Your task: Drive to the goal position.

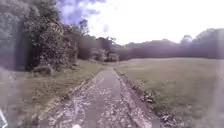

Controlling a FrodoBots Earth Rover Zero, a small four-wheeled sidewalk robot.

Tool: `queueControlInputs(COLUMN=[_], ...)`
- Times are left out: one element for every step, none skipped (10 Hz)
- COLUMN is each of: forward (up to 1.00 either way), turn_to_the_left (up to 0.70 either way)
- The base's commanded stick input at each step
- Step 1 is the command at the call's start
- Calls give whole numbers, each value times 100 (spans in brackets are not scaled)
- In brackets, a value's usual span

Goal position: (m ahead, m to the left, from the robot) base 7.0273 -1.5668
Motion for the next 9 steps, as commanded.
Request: queueControlInputs(forward=[100,100,100,100,100,100,100,100,100], turn_to_the_left=[0,0,0,0,0,0,0,0,0])
